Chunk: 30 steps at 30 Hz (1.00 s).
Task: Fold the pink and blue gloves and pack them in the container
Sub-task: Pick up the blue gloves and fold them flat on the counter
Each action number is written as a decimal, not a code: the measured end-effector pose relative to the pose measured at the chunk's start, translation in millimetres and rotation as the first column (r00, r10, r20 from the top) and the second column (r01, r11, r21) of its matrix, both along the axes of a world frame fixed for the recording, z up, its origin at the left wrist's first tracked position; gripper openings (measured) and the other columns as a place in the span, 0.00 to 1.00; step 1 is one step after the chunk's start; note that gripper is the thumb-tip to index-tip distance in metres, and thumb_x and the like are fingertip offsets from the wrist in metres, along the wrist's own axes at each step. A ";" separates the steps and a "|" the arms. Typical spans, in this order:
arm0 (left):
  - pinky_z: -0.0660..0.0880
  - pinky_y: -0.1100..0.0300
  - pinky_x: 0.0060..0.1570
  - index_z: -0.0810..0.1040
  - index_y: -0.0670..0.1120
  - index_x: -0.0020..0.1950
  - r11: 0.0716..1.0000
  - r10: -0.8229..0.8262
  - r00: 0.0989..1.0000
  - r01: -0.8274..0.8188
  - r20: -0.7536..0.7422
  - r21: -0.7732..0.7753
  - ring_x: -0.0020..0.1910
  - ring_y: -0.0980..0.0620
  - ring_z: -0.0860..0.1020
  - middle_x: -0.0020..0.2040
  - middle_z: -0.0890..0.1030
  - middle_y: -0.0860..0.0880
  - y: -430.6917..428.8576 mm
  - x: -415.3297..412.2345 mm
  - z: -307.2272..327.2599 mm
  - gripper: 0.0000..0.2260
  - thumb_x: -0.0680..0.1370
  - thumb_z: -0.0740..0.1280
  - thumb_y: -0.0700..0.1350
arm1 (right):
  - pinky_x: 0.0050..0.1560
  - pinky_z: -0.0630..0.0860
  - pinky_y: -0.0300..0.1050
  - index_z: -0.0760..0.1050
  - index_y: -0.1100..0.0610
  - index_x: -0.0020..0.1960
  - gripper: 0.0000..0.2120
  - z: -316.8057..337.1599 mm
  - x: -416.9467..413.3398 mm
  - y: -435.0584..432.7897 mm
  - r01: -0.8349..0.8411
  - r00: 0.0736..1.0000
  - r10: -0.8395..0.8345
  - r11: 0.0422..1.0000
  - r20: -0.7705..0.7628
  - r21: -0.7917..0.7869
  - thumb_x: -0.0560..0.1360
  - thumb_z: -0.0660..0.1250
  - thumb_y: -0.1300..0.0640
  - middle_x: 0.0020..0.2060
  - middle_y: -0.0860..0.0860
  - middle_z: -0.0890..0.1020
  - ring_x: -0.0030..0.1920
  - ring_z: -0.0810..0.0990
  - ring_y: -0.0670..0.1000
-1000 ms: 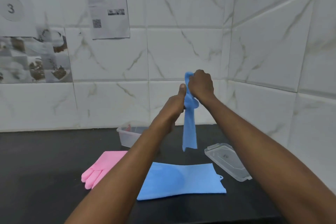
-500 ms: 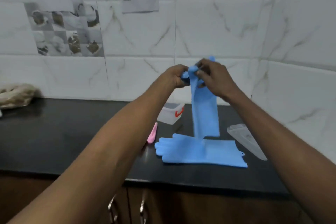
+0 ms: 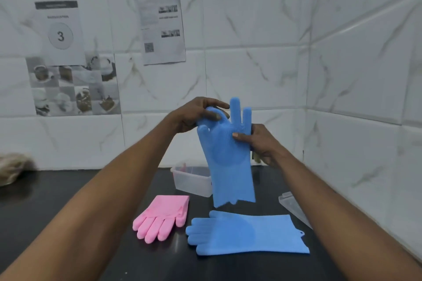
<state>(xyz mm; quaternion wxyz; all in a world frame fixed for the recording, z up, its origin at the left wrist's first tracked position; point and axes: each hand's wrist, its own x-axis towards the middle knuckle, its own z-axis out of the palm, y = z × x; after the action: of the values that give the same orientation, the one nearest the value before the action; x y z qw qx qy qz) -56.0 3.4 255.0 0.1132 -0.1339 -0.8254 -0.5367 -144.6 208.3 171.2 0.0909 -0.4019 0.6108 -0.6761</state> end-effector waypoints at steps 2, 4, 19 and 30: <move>0.80 0.51 0.54 0.76 0.45 0.66 0.996 0.076 0.996 -0.074 -0.041 0.057 0.54 0.43 0.83 0.55 0.84 0.41 -3.0 -2.0 -4.6 0.22 0.73 0.73 0.36 | 0.56 0.80 0.56 0.79 0.66 0.56 0.14 -0.2 4.4 -7.5 0.018 0.998 -0.011 0.994 0.068 -0.103 0.73 0.73 0.60 0.52 0.61 0.84 0.54 0.83 0.61; 0.81 0.55 0.50 0.73 0.44 0.69 0.968 0.212 0.973 -0.197 -0.094 0.153 0.49 0.48 0.84 0.52 0.85 0.43 -4.3 -4.3 -9.7 0.26 0.72 0.75 0.39 | 0.60 0.78 0.58 0.78 0.67 0.58 0.15 0.2 5.8 -11.4 0.021 0.992 -0.003 0.990 0.128 -0.141 0.75 0.71 0.60 0.55 0.62 0.83 0.56 0.82 0.62; 0.72 0.58 0.47 0.79 0.41 0.55 0.864 0.050 0.933 -0.220 0.358 0.452 0.45 0.49 0.77 0.46 0.80 0.46 0.7 9.4 -91.1 0.39 0.64 0.68 0.74 | 0.65 0.75 0.55 0.73 0.64 0.67 0.17 -12.3 -1.4 6.7 -0.182 0.900 0.262 0.952 0.349 -0.246 0.79 0.64 0.61 0.61 0.60 0.80 0.62 0.78 0.59; 0.81 0.54 0.46 0.80 0.41 0.59 0.841 0.201 0.961 -0.268 0.188 0.471 0.52 0.45 0.81 0.55 0.84 0.44 22.7 2.0 -87.1 0.13 0.77 0.71 0.44 | 0.73 0.62 0.64 0.64 0.66 0.73 0.22 -24.0 -2.5 12.3 -0.203 0.861 0.295 0.946 0.415 -0.253 0.81 0.59 0.60 0.70 0.65 0.71 0.70 0.69 0.65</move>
<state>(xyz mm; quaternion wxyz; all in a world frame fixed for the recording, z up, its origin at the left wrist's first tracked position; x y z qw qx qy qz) -53.9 26.1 167.9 0.1539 0.0371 -0.6773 -0.7185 -147.1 220.6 147.2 0.2748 -0.3187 0.4449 -0.7905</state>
